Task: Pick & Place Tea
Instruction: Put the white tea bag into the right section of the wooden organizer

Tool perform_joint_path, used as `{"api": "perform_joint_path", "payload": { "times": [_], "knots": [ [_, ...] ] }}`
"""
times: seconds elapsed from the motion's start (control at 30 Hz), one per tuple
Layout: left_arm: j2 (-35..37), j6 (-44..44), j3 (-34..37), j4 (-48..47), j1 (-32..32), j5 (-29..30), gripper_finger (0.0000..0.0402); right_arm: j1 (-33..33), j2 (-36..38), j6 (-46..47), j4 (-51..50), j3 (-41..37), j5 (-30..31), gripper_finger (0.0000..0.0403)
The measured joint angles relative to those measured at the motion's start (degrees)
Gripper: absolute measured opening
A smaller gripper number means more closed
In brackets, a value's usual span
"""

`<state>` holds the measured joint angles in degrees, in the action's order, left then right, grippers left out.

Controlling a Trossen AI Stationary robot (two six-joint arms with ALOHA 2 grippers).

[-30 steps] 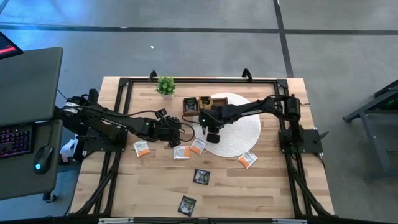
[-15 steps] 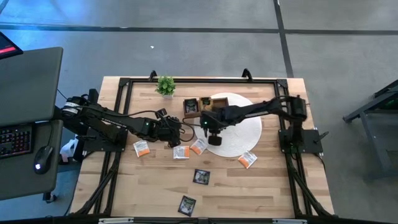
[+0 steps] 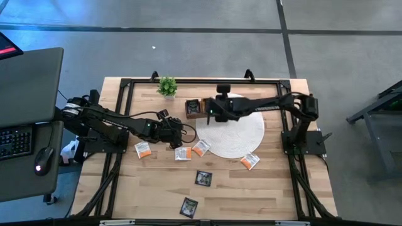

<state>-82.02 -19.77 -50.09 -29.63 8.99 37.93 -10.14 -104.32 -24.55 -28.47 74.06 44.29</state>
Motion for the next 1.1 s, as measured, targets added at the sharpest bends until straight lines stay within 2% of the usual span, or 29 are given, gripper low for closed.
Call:
{"api": "perform_joint_path", "payload": {
  "times": [0.07,0.2,0.37,0.47,0.87,1.1],
  "knots": [
    [0.0,0.0,0.0,0.0,0.0,0.0,0.0158,-1.9,-0.5,0.1,0.5,0.0,-2.2,0.0004],
    [0.0,0.0,0.0,0.0,0.0,0.0,0.0158,-4.6,-1.5,-0.6,0.5,0.0,-2.7,0.0002],
    [0.0,0.0,0.0,-0.1,0.0,0.0,0.0158,-6.6,-1.5,-1.4,1.1,0.0,-9.0,0.0012],
    [0.0,0.0,0.0,-0.1,0.0,0.0,0.0158,-6.9,-1.5,-1.4,2.3,0.0,-7.1,0.0024],
    [0.0,0.0,0.0,-0.1,0.0,0.0,0.0158,-6.5,-1.4,-0.9,0.4,0.1,-7.6,0.0080],
    [0.0,0.0,0.0,-0.1,0.0,0.0,0.0158,-0.9,-0.8,1.0,-2.1,0.1,-7.6,0.0083]
  ]
}}
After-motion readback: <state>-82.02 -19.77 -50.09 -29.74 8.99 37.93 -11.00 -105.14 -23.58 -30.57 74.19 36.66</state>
